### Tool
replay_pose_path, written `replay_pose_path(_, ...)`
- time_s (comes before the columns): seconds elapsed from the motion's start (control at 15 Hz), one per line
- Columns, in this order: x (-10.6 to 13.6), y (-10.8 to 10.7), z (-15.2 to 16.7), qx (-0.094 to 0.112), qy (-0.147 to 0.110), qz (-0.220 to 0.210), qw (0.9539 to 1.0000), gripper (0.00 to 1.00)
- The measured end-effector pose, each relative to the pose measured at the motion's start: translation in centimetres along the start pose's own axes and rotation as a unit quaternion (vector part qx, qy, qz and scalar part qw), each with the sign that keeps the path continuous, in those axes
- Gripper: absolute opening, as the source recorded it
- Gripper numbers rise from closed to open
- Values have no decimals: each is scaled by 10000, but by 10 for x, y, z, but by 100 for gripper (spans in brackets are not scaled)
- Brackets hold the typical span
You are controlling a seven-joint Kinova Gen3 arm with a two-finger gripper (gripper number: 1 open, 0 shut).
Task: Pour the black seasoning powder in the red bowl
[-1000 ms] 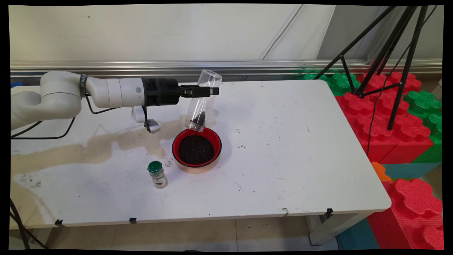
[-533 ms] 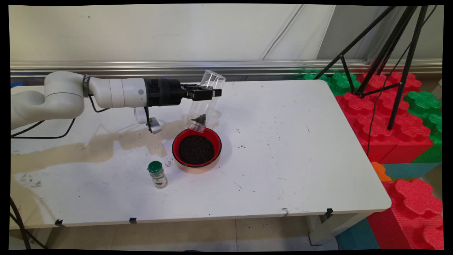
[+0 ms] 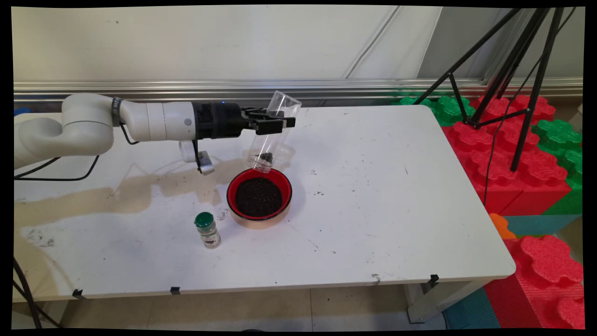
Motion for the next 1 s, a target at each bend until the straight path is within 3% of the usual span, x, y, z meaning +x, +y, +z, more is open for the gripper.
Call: replay_pose_path(1.0,-5,-24,-15,128,-118,259,9995,0)
